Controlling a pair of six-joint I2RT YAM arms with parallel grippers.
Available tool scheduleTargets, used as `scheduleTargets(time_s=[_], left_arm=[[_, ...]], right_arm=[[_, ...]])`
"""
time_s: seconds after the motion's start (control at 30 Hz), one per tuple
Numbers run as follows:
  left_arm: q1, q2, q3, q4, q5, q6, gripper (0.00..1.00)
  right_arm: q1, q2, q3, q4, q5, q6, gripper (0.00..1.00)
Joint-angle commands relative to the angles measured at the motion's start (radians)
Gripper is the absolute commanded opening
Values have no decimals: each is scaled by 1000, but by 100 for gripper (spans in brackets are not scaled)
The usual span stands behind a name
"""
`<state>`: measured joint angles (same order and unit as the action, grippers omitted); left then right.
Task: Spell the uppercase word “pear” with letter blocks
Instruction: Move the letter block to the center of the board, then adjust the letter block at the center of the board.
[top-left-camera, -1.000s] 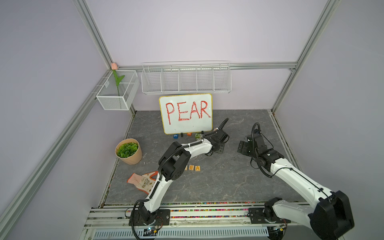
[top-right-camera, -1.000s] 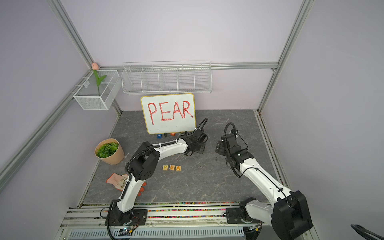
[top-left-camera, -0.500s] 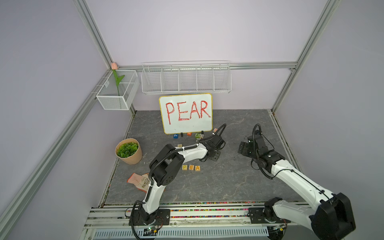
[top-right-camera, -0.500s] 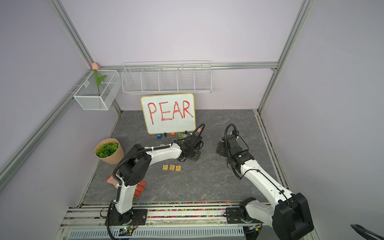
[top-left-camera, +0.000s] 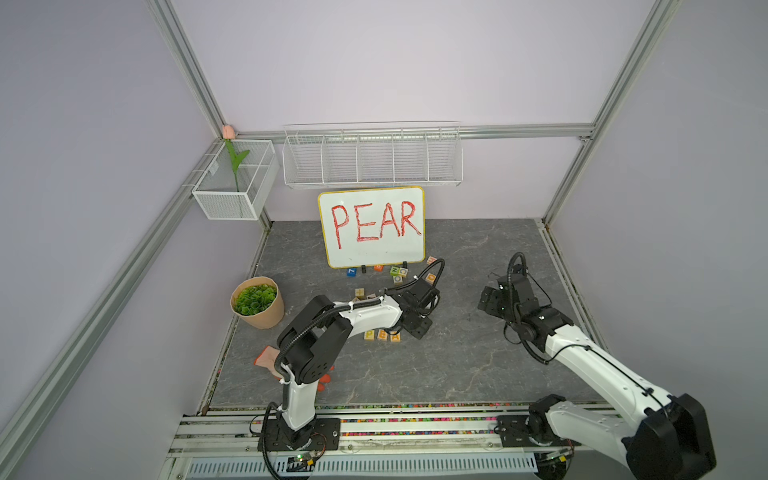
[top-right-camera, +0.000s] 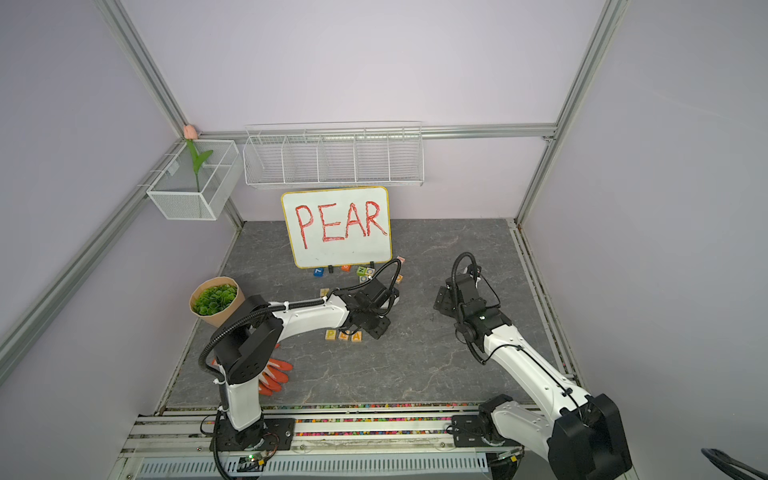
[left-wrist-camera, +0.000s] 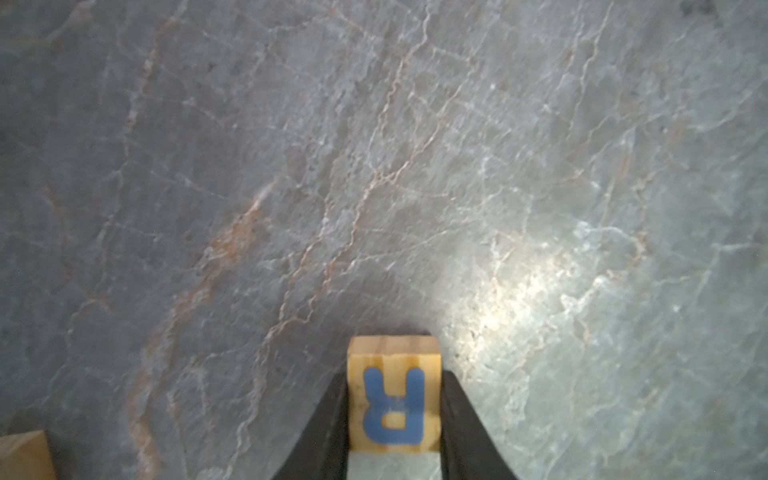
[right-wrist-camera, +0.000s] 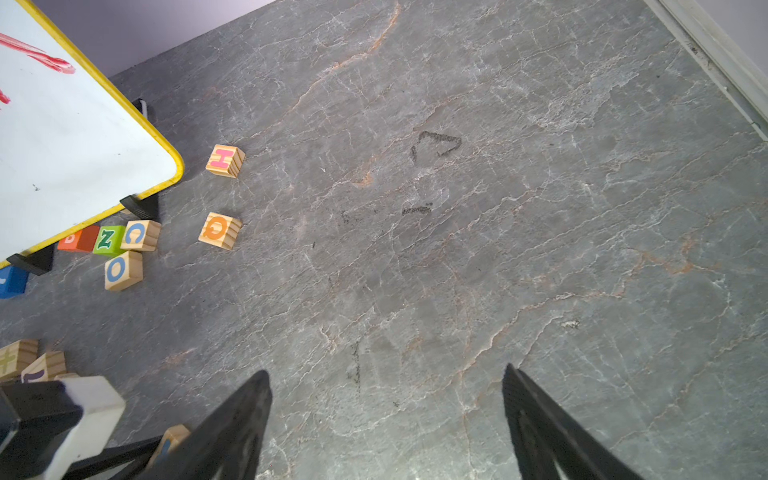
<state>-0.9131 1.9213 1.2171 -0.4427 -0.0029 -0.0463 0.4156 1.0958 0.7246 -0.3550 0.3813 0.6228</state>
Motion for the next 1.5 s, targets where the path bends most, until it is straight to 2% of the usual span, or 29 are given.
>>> scheduleTargets(time_s=[0.0, 0.1, 0.23, 0.47, 0.63, 0.83, 1.13, 1.47], left_arm=[[-6, -11, -28, -28, -15, 29, 42], [-6, -21, -31, -34, -35, 5, 53], [-7, -66, -35, -29, -38, -86, 60], [-3, -186, 8, -50, -23, -466, 69], [-2, -138, 110, -180, -52, -644, 69], [-2, -122, 75, -174, -77, -833, 68], [-3, -40, 157, -264, -52, -967, 67], [-2, 74, 272, -346, -10, -1006, 65]], right_arm=[[-3, -33, -23, -1, 24, 17, 89], [-4, -46, -31, -2, 28, 18, 89], [-3, -48, -37, 11, 24, 16, 89], [-2, -27, -57, 97, -24, -28, 89], [-2, -7, -70, 165, -80, -57, 89], [1, -7, -113, 251, -117, -89, 89], [3, -28, -154, 298, -157, -127, 89], [0, -62, -128, 237, -176, -136, 89]])
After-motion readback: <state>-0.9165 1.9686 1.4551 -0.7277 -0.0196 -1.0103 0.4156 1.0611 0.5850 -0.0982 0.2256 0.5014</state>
